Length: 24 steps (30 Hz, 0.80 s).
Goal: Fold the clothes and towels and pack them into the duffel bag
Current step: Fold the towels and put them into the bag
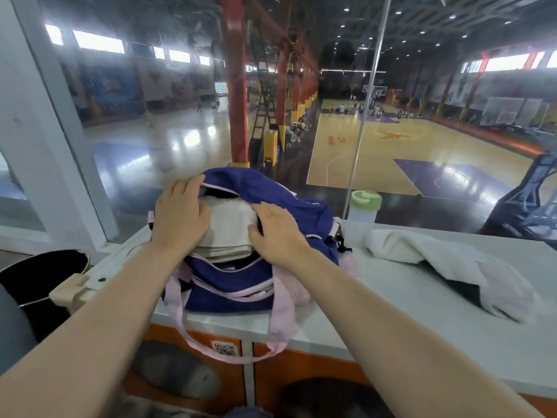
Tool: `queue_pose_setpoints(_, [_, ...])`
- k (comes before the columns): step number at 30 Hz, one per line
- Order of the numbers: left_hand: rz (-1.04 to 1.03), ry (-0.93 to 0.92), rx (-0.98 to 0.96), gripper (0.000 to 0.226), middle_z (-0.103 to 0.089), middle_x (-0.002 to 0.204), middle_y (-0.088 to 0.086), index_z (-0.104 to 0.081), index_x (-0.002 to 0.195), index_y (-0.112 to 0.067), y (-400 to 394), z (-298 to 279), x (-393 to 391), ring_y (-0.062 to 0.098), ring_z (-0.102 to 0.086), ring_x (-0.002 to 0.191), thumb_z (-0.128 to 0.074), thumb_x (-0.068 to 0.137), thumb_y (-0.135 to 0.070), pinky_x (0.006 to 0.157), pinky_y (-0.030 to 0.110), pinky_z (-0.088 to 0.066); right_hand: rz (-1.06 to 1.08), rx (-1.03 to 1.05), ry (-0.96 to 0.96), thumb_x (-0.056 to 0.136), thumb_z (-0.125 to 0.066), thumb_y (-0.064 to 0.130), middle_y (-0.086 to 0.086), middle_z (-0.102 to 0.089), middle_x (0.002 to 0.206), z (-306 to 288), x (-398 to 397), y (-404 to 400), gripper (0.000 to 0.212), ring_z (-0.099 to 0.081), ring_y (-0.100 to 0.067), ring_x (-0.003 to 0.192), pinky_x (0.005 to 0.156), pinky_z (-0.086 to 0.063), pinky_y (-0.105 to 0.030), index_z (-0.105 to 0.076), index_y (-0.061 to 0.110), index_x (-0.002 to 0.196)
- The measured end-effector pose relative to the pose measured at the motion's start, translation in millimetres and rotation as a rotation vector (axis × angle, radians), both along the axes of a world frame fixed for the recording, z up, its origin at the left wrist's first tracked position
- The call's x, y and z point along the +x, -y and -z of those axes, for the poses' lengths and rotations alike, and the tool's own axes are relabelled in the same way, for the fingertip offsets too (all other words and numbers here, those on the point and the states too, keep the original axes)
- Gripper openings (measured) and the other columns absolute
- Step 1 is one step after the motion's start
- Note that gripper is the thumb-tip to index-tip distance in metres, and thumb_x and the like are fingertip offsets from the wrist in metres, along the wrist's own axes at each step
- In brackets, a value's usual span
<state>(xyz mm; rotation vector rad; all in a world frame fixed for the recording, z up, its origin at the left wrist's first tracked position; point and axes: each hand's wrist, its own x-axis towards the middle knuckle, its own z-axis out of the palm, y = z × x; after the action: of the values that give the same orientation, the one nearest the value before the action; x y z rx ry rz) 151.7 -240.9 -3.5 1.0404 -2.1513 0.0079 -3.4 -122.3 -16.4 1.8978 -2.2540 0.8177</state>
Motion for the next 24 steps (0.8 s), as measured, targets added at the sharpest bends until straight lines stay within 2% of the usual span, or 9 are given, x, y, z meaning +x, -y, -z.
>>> queue_pose_setpoints(4, [0.122, 0.055, -0.045, 0.052, -0.05, 0.141, 0.016, -0.05, 0.136, -0.009, -45.9, -0.7, -30.9, 0.034, -0.041, 0.133, -0.055, 0.084, -0.007, 0.113, 0.048, -0.029, 0.17, -0.029, -0.011, 0.09, -0.052, 0.02, -0.006, -0.057, 0.133, 2.0, -47.1, -73.9, 0.044, -0.049, -0.027, 0.124, 0.106, -0.034, -0.039, -0.052, 0.013, 0.134])
queue_pose_setpoints(8, [0.266, 0.074, -0.04, 0.047, -0.055, 0.136, 0.009, -0.054, 0.131, -0.013, -99.6, 8.6, -81.3, 0.028, -0.045, 0.129, -0.056, 0.084, -0.008, 0.111, 0.044, -0.032, 0.461, -0.052, 0.03, 0.087, -0.052, 0.013, -0.01, -0.056, 0.13, 13.1, -109.5, -154.0, 0.041, -0.049, -0.031, 0.121, 0.101, -0.035, -0.04, -0.054, 0.013, 0.128])
queue_pose_setpoints(11, [0.416, 0.077, 0.012, 0.046, -0.058, 0.13, 0.007, -0.057, 0.126, -0.011, -141.0, 20.0, -120.9, 0.027, -0.049, 0.124, -0.056, 0.081, -0.005, 0.106, 0.04, -0.036, 0.666, 0.045, 0.063, 0.087, -0.053, 0.016, -0.011, -0.053, 0.132, 30.2, -159.6, -207.1, 0.045, -0.048, -0.033, 0.119, 0.098, -0.037, -0.042, -0.047, 0.015, 0.132])
queue_pose_setpoints(15, [0.556, 0.086, 0.144, 0.041, -0.057, 0.129, -0.001, -0.055, 0.128, -0.018, -190.7, 46.0, -155.0, 0.019, -0.049, 0.121, -0.054, 0.088, -0.011, 0.103, 0.035, -0.041, 0.854, 0.224, 0.108, 0.087, -0.057, 0.03, -0.01, -0.041, 0.141, 55.1, -208.4, -266.6, 0.063, -0.039, -0.034, 0.129, 0.106, -0.033, -0.047, -0.031, 0.016, 0.143])
queue_pose_setpoints(17, [0.595, 0.124, 0.239, 0.04, -0.053, 0.135, -0.005, -0.051, 0.132, -0.023, -207.1, 60.1, -162.6, 0.014, -0.046, 0.126, -0.053, 0.092, -0.015, 0.107, 0.032, -0.038, 0.883, 0.304, 0.141, 0.086, -0.055, 0.041, -0.01, -0.043, 0.14, 66.3, -219.7, -285.6, 0.063, -0.041, -0.034, 0.128, 0.105, -0.034, -0.047, -0.035, 0.015, 0.14])
queue_pose_setpoints(19, [0.609, 0.189, 0.318, 0.045, -0.048, 0.14, -0.008, -0.048, 0.135, -0.028, -218.2, 70.3, -166.6, 0.01, -0.041, 0.131, -0.05, 0.092, -0.014, 0.11, 0.03, -0.035, 0.862, 0.34, 0.106, 0.089, -0.05, 0.044, -0.008, -0.052, 0.133, 71.9, -225.1, -296.2, 0.051, -0.049, -0.032, 0.121, 0.099, -0.039, -0.044, -0.045, 0.016, 0.131])
queue_pose_setpoints(22, [0.607, 0.242, 0.41, 0.046, -0.046, 0.142, -0.009, -0.046, 0.135, -0.031, -230.0, 77.2, -170.7, 0.01, -0.042, 0.129, -0.049, 0.093, -0.014, 0.108, 0.029, -0.037, 0.816, 0.329, -0.063, 0.093, -0.044, 0.035, -0.008, -0.061, 0.117, 66.1, -226.5, -301.9, 0.036, -0.057, -0.03, 0.107, 0.091, -0.042, -0.038, -0.054, 0.016, 0.121])
queue_pose_setpoints(24, [0.624, 0.243, 0.446, 0.044, -0.047, 0.142, -0.008, -0.046, 0.135, -0.029, -238.2, 78.9, -173.2, 0.011, -0.041, 0.13, -0.049, 0.093, -0.014, 0.108, 0.03, -0.036, 0.768, 0.346, -0.075, 0.095, -0.044, 0.032, -0.008, -0.063, 0.111, 58.1, -221.5, -302.4, 0.033, -0.059, -0.029, 0.099, 0.083, -0.043, -0.035, -0.057, 0.013, 0.118])
